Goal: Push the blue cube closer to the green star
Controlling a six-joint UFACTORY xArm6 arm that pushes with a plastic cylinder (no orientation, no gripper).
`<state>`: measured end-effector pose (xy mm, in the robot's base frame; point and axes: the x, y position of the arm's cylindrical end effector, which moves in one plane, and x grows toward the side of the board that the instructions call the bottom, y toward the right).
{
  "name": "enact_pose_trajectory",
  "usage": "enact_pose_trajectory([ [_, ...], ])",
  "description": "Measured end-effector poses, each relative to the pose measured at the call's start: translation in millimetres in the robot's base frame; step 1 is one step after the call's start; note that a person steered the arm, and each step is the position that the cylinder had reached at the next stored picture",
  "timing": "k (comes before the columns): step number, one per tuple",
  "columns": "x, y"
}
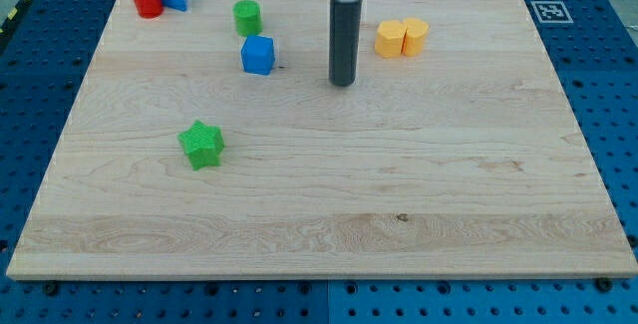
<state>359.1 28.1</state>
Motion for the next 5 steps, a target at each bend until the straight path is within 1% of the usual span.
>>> enact_pose_trajectory([
  [1, -39.1, -23.9],
  [2, -59.5, -61.4],
  [3, -56.1, -85.6],
  [5, -5.6, -115.4],
])
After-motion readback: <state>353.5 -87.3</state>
